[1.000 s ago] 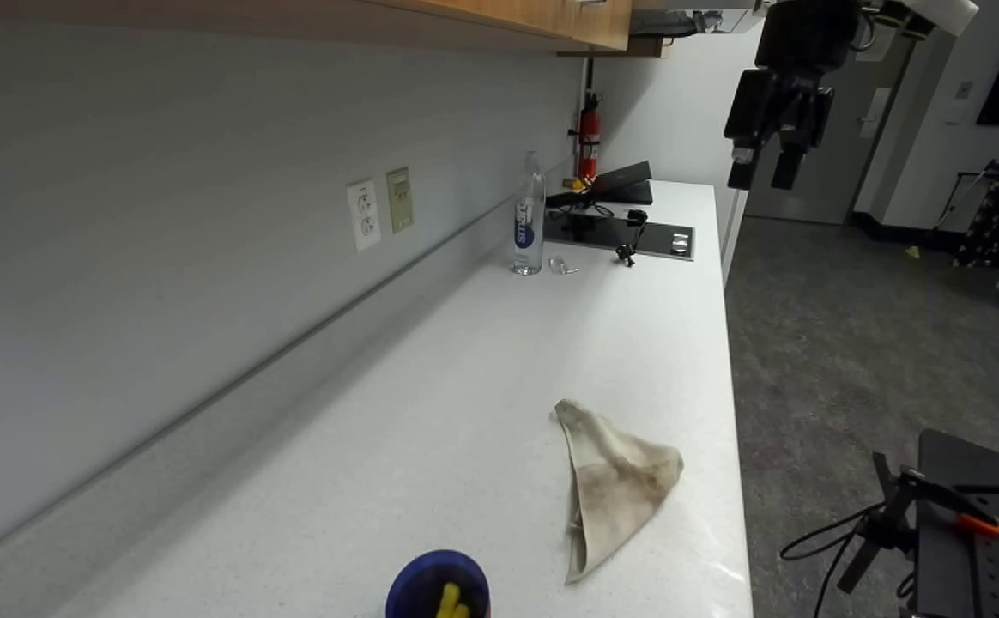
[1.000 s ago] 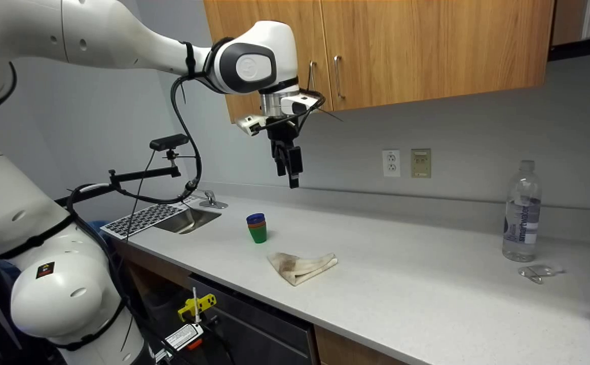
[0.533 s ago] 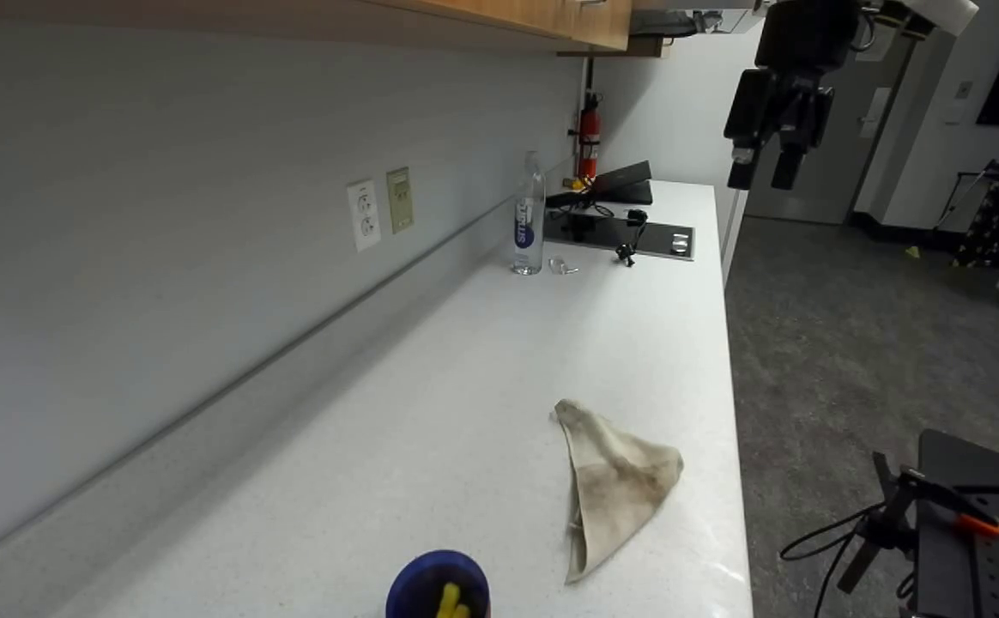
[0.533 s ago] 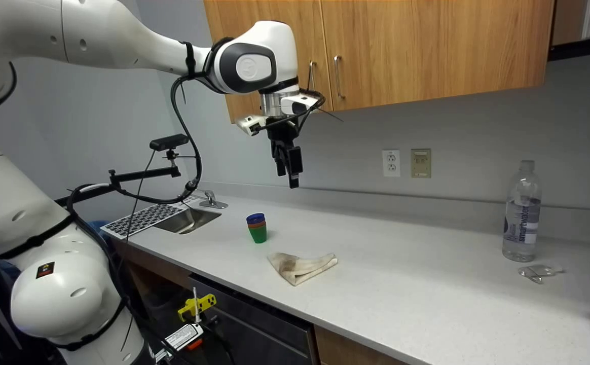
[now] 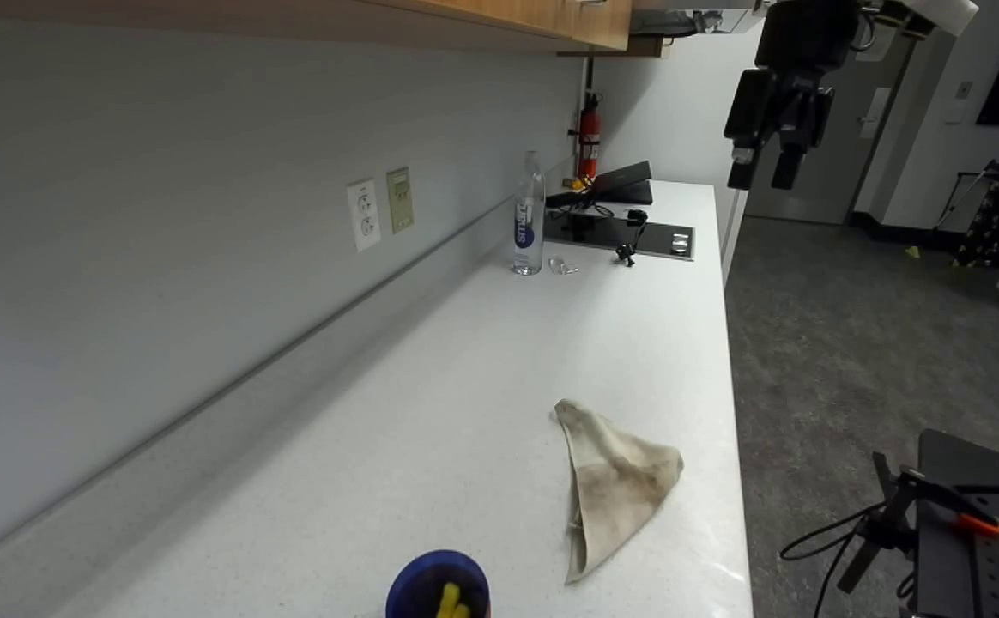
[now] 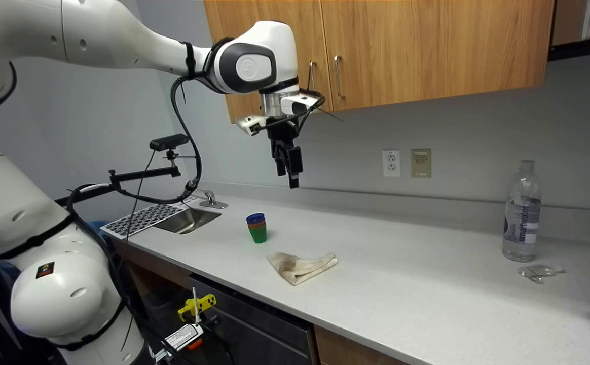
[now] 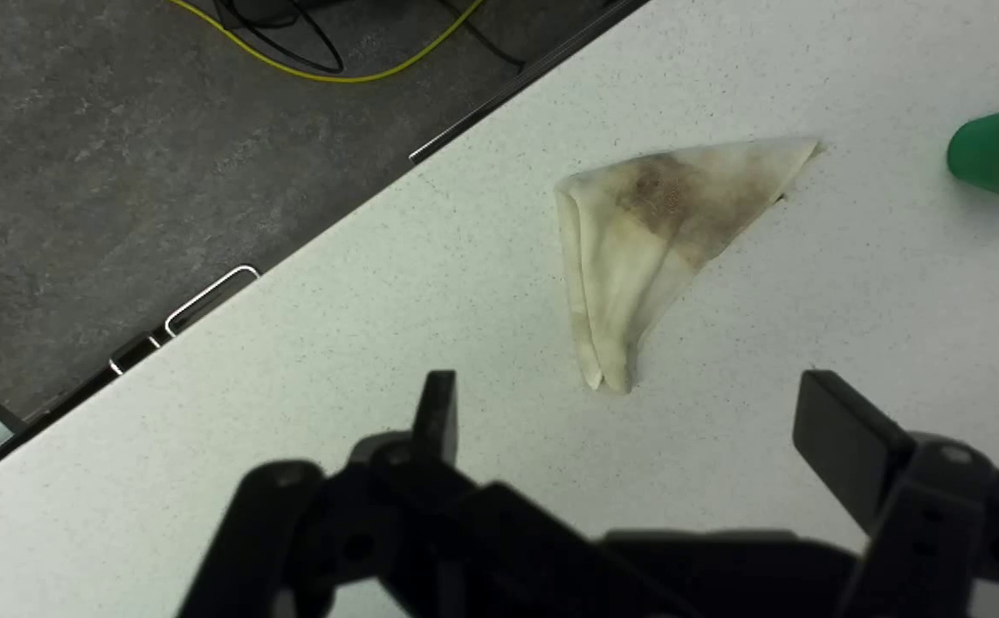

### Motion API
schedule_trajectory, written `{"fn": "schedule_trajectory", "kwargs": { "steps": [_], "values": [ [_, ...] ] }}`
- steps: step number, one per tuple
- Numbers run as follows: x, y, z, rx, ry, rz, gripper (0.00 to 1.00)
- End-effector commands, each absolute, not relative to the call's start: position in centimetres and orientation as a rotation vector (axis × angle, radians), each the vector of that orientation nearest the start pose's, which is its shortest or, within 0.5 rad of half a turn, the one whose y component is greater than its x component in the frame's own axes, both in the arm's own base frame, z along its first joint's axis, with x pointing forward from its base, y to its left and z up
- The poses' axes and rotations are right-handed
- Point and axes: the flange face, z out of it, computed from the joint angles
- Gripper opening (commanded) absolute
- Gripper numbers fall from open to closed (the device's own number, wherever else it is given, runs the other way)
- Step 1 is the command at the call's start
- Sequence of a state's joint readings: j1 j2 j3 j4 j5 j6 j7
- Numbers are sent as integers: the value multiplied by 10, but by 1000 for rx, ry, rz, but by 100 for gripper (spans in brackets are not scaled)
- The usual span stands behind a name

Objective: Unfold the towel

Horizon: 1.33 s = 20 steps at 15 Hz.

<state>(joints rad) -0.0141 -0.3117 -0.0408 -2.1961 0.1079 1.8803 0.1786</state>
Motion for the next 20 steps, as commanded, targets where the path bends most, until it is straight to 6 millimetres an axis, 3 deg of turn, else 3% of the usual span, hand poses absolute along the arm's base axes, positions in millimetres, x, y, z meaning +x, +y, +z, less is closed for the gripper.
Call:
{"fn": "schedule_trajectory", "kwargs": {
  "steps": [1, 11, 16, 20],
  "values": [
    [460, -19, 513, -3000, 399, 19, 100],
    [458, -14, 504, -3016, 391, 17, 100],
    [454, 1, 480, -3035, 351, 22, 100],
    [465, 21, 449, -3076, 273, -55, 100]
  ]
}}
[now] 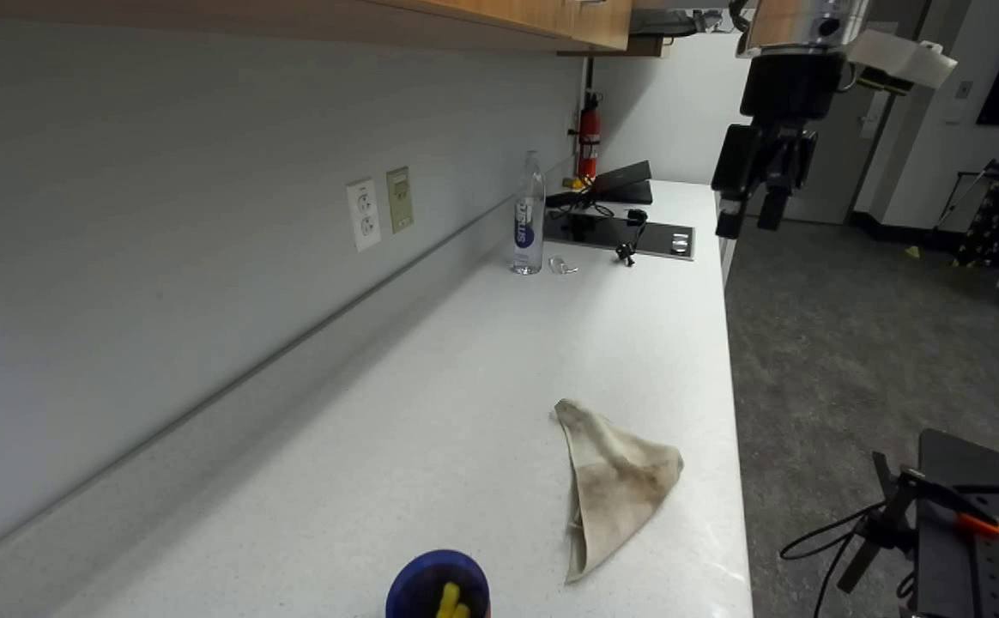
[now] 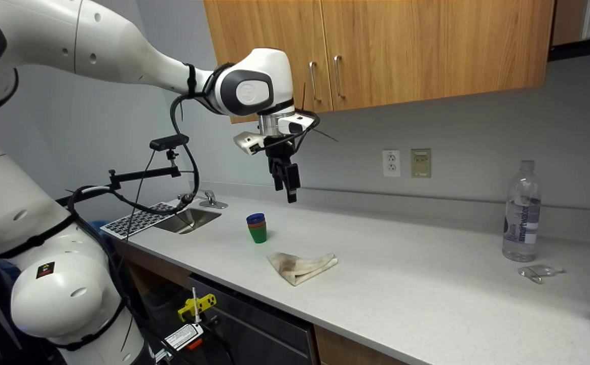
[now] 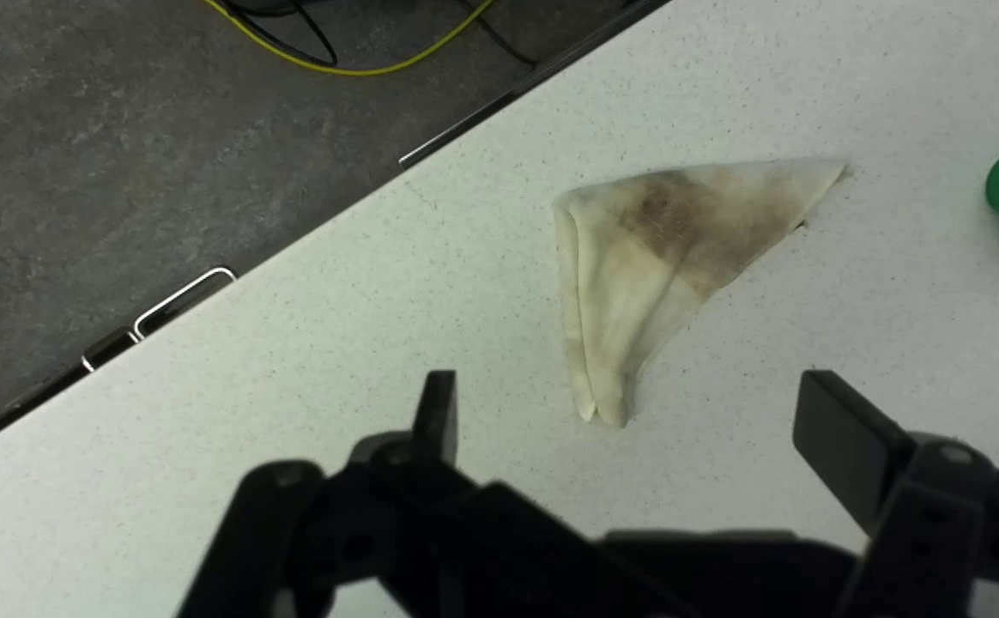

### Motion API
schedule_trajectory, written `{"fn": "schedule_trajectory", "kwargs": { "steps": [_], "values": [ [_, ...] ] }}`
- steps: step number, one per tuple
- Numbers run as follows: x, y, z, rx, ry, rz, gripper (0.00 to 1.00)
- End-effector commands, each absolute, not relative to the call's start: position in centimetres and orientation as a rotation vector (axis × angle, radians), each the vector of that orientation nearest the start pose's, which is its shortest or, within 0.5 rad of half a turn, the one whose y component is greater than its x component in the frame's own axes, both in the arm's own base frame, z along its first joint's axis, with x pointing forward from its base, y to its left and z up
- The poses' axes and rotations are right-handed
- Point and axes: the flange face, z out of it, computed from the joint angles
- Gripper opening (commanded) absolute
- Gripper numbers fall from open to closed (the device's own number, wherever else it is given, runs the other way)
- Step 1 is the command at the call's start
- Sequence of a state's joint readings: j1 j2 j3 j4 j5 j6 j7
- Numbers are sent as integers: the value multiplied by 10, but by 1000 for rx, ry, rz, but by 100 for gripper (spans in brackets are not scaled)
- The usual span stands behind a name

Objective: Unfold the towel

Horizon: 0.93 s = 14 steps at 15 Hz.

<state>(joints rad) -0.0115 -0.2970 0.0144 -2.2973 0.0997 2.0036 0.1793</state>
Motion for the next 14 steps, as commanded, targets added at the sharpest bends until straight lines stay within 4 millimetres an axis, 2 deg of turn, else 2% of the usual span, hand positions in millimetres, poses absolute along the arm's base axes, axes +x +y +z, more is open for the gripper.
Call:
{"fn": "schedule_trajectory", "kwargs": {
  "steps": [1, 8, 9, 10, 12, 14],
  "values": [
    [468, 27, 441, -3085, 245, -66, 100],
    [500, 71, 372, -3176, 31, -44, 100],
    [500, 77, 366, -3192, -18, -36, 100],
    [492, 66, 373, -3170, 48, -24, 100],
    [494, 74, 361, -3182, 6, -4, 100],
    [496, 75, 361, -3182, 1, -3, 100]
  ]
}}
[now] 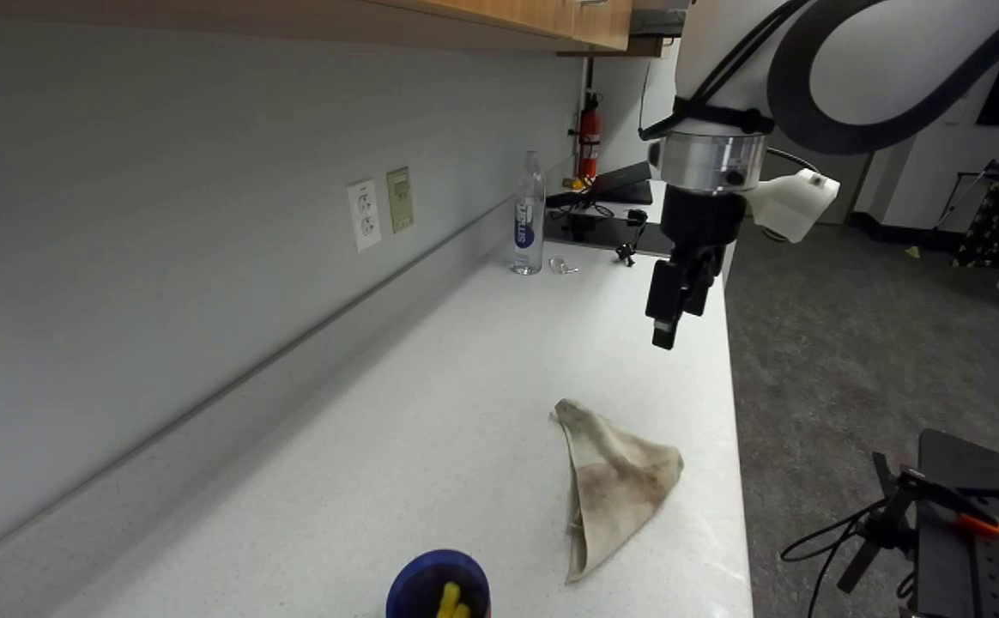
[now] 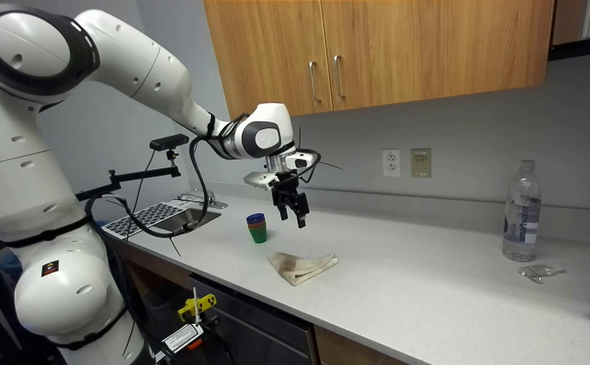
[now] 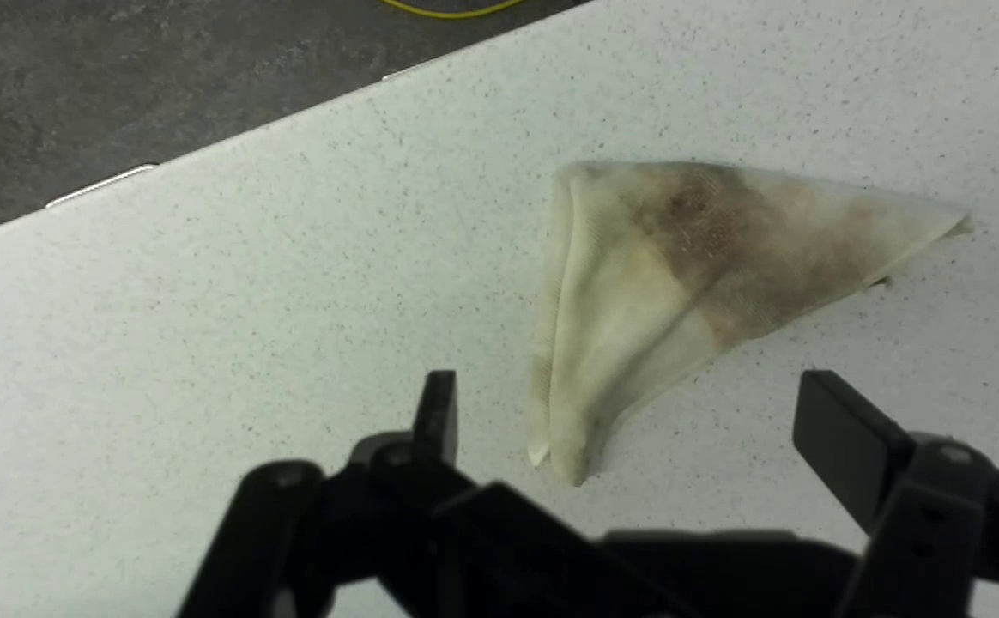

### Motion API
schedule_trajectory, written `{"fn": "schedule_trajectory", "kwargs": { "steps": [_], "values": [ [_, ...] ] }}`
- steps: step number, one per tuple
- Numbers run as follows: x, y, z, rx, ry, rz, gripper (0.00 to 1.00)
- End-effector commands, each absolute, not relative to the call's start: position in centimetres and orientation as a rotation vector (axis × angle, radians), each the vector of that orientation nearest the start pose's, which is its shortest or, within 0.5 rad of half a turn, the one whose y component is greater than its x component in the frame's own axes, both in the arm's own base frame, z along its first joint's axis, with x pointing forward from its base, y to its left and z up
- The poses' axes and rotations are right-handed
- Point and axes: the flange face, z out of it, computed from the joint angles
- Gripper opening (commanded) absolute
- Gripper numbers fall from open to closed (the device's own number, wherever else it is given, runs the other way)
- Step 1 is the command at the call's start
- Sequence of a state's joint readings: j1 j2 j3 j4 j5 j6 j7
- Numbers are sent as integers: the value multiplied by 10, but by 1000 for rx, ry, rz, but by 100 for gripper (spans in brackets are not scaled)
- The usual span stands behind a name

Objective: Unfold the towel

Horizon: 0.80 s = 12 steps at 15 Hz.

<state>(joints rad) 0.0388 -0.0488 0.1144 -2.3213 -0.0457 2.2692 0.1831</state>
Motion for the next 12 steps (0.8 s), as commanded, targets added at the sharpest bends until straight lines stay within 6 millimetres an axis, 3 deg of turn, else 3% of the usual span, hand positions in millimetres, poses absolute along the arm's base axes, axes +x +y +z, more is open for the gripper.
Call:
{"fn": "schedule_trajectory", "kwargs": {
  "steps": [1, 5, 12],
  "values": [
    [496, 75, 362, -3182, 1, -6, 100],
    [505, 70, 360, -3181, 24, -33, 100],
    [552, 79, 331, -3131, 21, -195, 100]
  ]
}}
